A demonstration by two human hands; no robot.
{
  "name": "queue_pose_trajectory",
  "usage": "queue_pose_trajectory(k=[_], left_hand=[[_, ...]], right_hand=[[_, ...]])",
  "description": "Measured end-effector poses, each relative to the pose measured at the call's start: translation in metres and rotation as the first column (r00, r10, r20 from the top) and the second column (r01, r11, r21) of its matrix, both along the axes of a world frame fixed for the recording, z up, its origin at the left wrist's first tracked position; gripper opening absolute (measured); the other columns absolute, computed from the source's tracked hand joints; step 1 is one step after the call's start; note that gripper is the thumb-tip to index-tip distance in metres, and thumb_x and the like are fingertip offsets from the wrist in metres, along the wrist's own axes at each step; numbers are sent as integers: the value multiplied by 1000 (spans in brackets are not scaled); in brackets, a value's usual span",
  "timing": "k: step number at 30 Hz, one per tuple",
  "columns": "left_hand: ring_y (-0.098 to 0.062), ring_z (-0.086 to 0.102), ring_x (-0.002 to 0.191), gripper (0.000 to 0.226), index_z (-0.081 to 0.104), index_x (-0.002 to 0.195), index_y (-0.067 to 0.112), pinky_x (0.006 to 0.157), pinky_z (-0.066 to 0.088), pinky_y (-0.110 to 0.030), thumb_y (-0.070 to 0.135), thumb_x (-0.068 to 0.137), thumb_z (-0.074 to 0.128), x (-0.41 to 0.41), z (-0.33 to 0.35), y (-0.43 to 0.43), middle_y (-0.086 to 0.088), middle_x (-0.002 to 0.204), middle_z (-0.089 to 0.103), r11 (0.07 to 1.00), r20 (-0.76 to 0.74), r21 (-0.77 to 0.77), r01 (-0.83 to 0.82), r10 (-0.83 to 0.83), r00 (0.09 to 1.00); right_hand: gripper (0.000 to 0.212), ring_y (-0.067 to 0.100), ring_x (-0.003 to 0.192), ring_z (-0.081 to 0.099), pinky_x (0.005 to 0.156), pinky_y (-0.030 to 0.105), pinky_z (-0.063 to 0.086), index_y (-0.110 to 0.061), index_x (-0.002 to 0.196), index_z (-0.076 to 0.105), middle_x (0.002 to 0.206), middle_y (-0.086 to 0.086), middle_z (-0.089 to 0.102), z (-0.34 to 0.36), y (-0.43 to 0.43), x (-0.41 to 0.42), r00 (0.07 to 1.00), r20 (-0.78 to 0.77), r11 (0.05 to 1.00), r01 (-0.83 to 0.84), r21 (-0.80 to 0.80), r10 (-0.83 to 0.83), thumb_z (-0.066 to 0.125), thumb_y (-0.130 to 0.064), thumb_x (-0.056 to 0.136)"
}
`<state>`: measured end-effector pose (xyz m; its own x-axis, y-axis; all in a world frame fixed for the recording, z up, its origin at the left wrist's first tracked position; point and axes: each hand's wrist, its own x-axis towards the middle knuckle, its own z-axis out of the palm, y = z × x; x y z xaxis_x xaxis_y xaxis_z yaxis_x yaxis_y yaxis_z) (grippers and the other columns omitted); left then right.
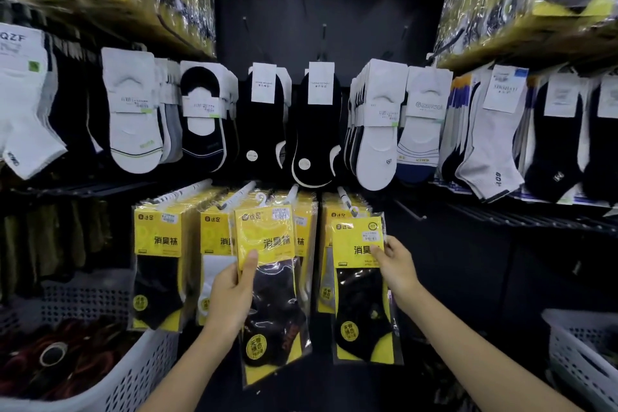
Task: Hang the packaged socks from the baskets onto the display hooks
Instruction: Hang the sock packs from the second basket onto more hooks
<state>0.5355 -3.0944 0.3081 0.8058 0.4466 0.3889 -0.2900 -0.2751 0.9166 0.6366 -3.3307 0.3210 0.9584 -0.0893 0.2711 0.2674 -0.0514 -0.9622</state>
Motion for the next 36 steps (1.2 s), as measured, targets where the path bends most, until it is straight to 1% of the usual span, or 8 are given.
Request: queue_pose_trajectory(k=[8, 13, 16, 18, 21, 27, 31, 36], left_hand=[[-5, 24, 40, 47, 24, 58, 19, 49, 25, -23, 43, 92, 45, 8, -4, 4, 9, 43, 21, 1000, 33, 20, -4, 3, 999], [-3, 29, 38, 46, 26, 59, 17, 50, 26, -25, 48, 89, 43, 11, -6, 6, 10, 39, 25, 998, 48, 44, 33, -35, 998], [-6, 36, 49, 53, 44, 63, 4, 53, 32, -21, 52, 86, 41, 13, -11, 9, 5, 52, 32, 996, 45, 47, 70, -72, 996], [-6, 37, 49, 50, 49, 62, 8, 51, 32, -17, 52, 85, 42, 12, -14, 8, 6, 51, 33, 995, 49, 42, 87, -89, 995], [-3, 31, 38, 43, 36, 55, 20, 41, 25, -10, 52, 82, 44, 13, -19, 0, 10, 40, 27, 990, 52, 35, 135, -136, 989], [-6, 58, 56, 39, 64, 74, 19, 58, 43, -21, 51, 87, 46, 25, -31, -35, 9, 56, 61, 956, -59, 23, 293, -291, 955], [5, 60, 58, 34, 66, 80, 21, 53, 42, -7, 50, 81, 50, 23, -35, -60, 11, 62, 67, 922, -36, -6, 387, -386, 922], [5, 62, 94, 29, 53, 112, 37, 81, 48, -13, 47, 85, 55, 31, -42, -79, 18, 102, 66, 859, -144, -83, 505, -512, 847]], right_hand=[[17, 13, 89, 62, 75, 21, 47, -7, 111, 60, 105, 7, 66, -14, 14, 43, 997, -58, 998, 57, 37, -54, 55, -10, 95], [29, 20, 95, 56, 83, 29, 44, -7, 106, 61, 104, 6, 62, -29, 20, 61, 919, -246, 932, 343, 112, -309, 71, -24, 84], [35, 28, 103, 58, 92, 37, 50, -5, 112, 59, 115, 15, 62, -43, 19, 55, 862, -363, 895, 425, 135, -355, 72, -20, 84], [35, 28, 104, 59, 91, 39, 52, -4, 114, 59, 115, 15, 62, -49, 20, 45, 884, -349, 920, 373, 123, -312, 70, -21, 85], [28, 17, 95, 63, 73, 25, 53, -8, 112, 60, 108, 6, 64, -43, 26, 16, 963, -262, 979, 105, 173, -57, 60, -28, 92], [30, 14, 101, 68, 88, 30, 53, -18, 112, 63, 107, 1, 72, -23, 37, -38, 938, -136, 943, -299, 143, 318, 50, -38, 96], [21, 23, 94, 70, 78, 33, 57, -9, 110, 64, 105, 10, 72, -31, 21, -54, 966, -148, 961, -179, 213, 213, 56, -22, 95], [17, 28, 96, 68, 91, 43, 53, -7, 107, 64, 101, 13, 71, -39, -8, -50, 984, -171, 960, 88, 267, -43, 58, -15, 94]])
